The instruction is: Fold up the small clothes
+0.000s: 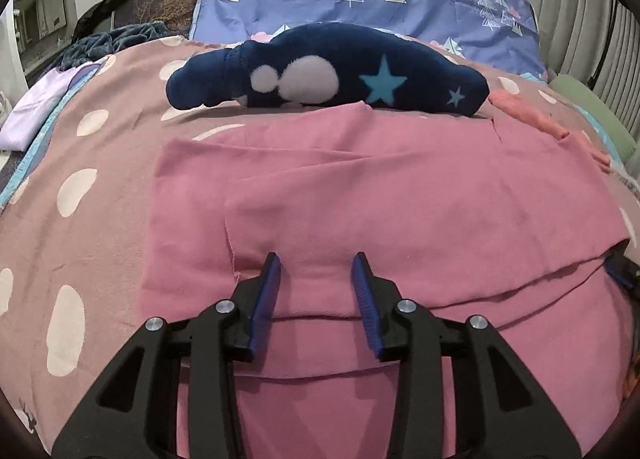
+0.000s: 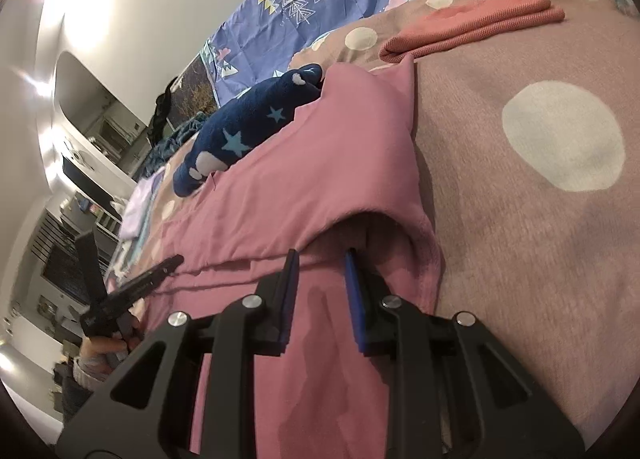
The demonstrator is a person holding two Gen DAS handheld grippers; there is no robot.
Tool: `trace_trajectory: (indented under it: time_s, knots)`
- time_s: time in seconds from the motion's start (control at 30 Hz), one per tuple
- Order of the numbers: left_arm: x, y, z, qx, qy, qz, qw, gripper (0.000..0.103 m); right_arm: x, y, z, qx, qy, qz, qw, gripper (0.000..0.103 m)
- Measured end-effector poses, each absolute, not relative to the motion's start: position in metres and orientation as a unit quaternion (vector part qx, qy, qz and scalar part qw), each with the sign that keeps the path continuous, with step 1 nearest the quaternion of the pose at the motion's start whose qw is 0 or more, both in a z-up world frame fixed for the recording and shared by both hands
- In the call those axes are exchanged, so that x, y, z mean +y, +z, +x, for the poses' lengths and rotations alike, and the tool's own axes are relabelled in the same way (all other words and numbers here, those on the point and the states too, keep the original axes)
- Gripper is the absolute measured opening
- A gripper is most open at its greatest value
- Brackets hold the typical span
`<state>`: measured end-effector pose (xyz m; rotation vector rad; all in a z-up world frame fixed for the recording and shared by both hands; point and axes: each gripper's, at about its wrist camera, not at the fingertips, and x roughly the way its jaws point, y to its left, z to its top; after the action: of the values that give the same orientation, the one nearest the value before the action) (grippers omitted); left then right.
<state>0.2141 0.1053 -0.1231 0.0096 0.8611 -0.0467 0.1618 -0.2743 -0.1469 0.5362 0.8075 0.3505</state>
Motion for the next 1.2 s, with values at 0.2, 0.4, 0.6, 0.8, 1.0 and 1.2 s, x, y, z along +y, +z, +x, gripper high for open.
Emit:
trace_trajectory:
  time_s: [0.2, 0.4, 0.6, 0.8, 1.0, 1.2]
  knots:
    - [0.097, -0.123, 0.213, 0.416, -0.006, 0.039, 0.909, 0.04, -0.293, -0.091, 0.161, 0.333, 0.201, 0.255, 0.885, 0.032]
    - [0.098, -0.124, 0.213, 0.415, -0.007, 0.037, 0.909, 0.04, -0.343, -0.074, 0.248, 0.361, 0.066, 0.215, 0.905, 0.031]
    - [0.099, -0.124, 0.214, 0.415, -0.008, 0.036, 0.909, 0.04, -0.322, -0.101, 0.294, 0.436, 0.1, 0.197, 0.873, 0.04]
    - [0.098, -0.124, 0.214, 0.415, -0.008, 0.035, 0.909, 0.04, -0.274, -0.121, 0.296, 0.458, 0.113, 0.11, 0.875, 0.046]
    - [0.099, -0.124, 0.213, 0.415, -0.01, 0.031, 0.909, 0.04, -0.309, -0.091, 0.285, 0.384, 0.071, 0.169, 0.905, 0.0]
    - [0.099, -0.124, 0.213, 0.415, -0.01, 0.031, 0.909, 0.041, -0.367, -0.082, 0.278, 0.375, 0.048, 0.239, 0.894, 0.0]
